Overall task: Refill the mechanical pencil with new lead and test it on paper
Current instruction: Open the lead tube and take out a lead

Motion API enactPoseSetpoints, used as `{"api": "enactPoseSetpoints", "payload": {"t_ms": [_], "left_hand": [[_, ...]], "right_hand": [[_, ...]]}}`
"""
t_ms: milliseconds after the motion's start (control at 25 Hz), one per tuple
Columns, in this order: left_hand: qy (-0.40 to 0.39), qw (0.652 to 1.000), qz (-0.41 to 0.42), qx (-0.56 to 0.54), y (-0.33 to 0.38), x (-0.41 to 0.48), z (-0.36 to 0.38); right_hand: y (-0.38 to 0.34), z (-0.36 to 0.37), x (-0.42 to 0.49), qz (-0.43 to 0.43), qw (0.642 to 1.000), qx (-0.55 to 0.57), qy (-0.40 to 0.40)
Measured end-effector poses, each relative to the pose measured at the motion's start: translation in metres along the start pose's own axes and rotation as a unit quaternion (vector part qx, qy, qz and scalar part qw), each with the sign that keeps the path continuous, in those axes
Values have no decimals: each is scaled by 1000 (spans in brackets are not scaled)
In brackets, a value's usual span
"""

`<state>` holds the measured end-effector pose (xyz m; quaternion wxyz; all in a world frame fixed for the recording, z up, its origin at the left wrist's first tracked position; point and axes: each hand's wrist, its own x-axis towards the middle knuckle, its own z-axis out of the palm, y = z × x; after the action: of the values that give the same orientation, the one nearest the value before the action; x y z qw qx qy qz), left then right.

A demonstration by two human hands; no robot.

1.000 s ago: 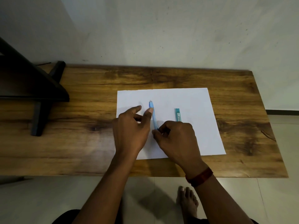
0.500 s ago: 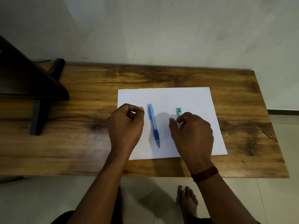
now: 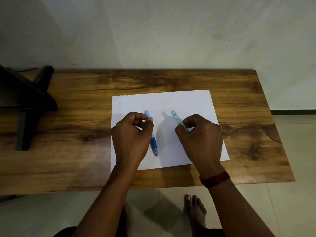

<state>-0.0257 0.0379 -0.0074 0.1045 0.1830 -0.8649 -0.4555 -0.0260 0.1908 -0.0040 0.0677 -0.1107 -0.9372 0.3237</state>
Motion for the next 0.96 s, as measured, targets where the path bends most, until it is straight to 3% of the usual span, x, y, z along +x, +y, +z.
{"api": "enactPoseSetpoints", "payload": {"t_ms": [240, 560, 760, 960], "left_hand": [[0, 999, 18, -40, 4, 3, 0], [-138, 980, 134, 46, -3, 0, 0], [-155, 975, 151, 55, -5, 0, -7], [-131, 985, 113, 30, -6, 4, -15]], "right_hand": [[3, -2, 6, 62, 966, 219, -120], [-7, -3, 8, 60, 927, 336, -155], [-13, -3, 7, 47, 913, 363, -179], [-19, -1, 5, 78, 875, 434, -200]]}}
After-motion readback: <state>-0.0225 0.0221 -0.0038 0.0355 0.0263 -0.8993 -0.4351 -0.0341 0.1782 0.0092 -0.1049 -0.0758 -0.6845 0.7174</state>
